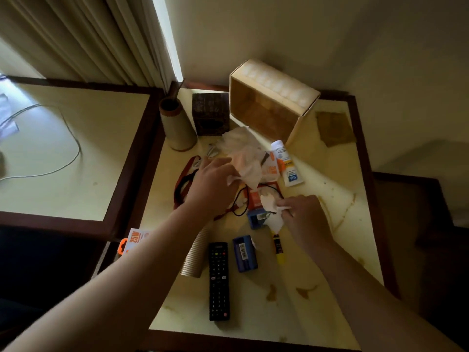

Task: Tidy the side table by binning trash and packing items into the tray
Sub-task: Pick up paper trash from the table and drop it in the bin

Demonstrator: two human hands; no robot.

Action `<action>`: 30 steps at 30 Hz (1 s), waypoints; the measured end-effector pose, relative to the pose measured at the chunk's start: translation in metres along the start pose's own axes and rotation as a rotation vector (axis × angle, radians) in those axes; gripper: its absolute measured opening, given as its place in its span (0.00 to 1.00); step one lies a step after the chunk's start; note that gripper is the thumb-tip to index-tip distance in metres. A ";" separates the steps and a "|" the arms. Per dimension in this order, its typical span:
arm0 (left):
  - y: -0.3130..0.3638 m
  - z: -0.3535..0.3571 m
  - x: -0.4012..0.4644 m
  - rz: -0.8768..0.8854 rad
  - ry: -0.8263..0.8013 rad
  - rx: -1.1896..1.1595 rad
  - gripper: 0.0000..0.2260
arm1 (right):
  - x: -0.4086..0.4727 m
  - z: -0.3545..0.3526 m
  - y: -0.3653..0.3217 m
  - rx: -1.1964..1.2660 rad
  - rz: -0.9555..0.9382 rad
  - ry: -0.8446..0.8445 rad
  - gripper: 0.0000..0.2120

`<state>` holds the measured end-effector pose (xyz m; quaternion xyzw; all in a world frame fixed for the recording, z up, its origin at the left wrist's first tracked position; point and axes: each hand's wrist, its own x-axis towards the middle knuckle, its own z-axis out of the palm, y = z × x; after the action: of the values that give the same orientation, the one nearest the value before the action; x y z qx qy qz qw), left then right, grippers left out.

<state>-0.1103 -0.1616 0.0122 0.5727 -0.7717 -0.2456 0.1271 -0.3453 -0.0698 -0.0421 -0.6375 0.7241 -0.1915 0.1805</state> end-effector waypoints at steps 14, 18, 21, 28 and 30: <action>0.016 0.053 0.070 0.001 -0.074 0.331 0.08 | -0.049 -0.061 -0.001 0.018 0.016 0.198 0.13; 0.025 0.039 0.040 0.006 -0.001 0.257 0.10 | -0.054 -0.064 -0.008 0.028 -0.007 0.192 0.13; 0.031 0.014 -0.004 -0.025 0.189 0.033 0.09 | -0.053 -0.070 -0.029 0.082 -0.074 0.211 0.13; -0.011 -0.040 -0.191 -0.260 0.517 -0.259 0.13 | -0.037 -0.061 -0.132 0.243 -0.367 0.243 0.12; -0.034 -0.049 -0.246 -0.371 0.622 -0.273 0.14 | -0.040 -0.046 -0.171 0.305 -0.444 0.199 0.13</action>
<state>0.0173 0.0523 0.0568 0.7275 -0.5398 -0.1796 0.3835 -0.2182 -0.0478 0.0852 -0.7241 0.5436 -0.3947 0.1563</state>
